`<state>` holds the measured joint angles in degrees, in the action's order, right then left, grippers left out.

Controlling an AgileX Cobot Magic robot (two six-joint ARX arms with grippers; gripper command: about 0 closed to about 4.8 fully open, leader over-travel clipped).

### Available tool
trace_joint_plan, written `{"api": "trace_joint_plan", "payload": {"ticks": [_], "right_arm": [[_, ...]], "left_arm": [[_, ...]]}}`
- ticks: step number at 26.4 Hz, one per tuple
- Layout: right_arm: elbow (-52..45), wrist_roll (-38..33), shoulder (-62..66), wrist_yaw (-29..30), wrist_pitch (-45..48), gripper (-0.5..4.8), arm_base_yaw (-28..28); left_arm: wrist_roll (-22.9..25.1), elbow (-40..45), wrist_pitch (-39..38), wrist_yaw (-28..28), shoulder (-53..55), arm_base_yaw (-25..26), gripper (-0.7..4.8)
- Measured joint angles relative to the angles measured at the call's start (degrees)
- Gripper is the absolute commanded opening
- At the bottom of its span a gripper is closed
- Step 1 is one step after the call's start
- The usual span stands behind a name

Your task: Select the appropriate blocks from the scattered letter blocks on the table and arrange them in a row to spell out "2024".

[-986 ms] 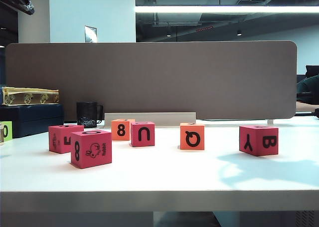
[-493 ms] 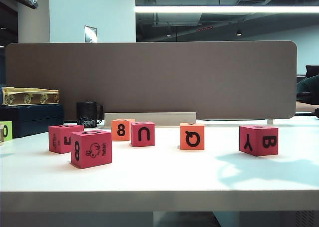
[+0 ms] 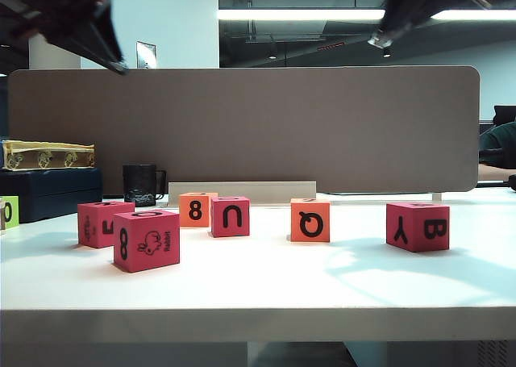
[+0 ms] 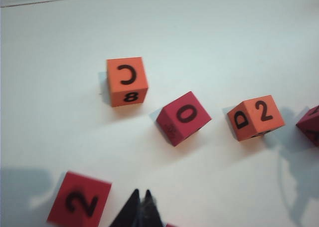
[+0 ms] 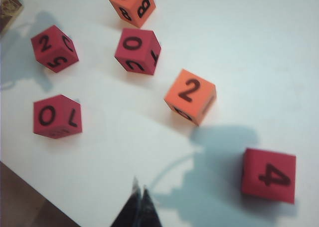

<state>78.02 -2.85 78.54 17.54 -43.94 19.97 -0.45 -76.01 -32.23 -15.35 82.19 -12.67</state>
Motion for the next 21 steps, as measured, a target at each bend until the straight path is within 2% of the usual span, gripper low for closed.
{"api": "trace_joint_plan", "payload": {"ticks": [5,7,9,12,15,18,21], "right_arm": [[8.04,2.58,3.78,-2.32,-3.74,-0.02,0.61],[10.67,3.23,4.42,-4.59,-6.08,-0.02,0.48],[11.67,4.28,4.37,-5.6,-7.19,-0.02,0.5],[11.65,4.48,4.5,-5.95,-8.81,-0.02,0.5],[11.65,4.5,4.94,-5.97,-10.21,-0.02,0.48],[11.63,4.52,5.27,-5.97,-11.56,-0.02,0.48],[11.65,4.52,5.27,-5.97,-12.44,-0.02,0.48]], "left_arm": [[1.42,-8.44,-0.35,-0.24,9.55,-2.49,-0.04],[3.82,-11.63,-1.4,-0.66,12.44,-3.3,0.01],[6.29,-14.27,-2.67,-1.16,14.6,-4.37,0.59],[8.92,-16.63,-2.62,-1.18,17.35,-5.49,0.68],[12.22,-19.8,-3.56,-1.18,21.14,-6.51,1.75],[16.44,-21.35,-3.63,-1.14,24.13,-7.63,3.46],[24.26,-21.4,-4.44,-1.11,27.12,-9.14,3.75]]}}
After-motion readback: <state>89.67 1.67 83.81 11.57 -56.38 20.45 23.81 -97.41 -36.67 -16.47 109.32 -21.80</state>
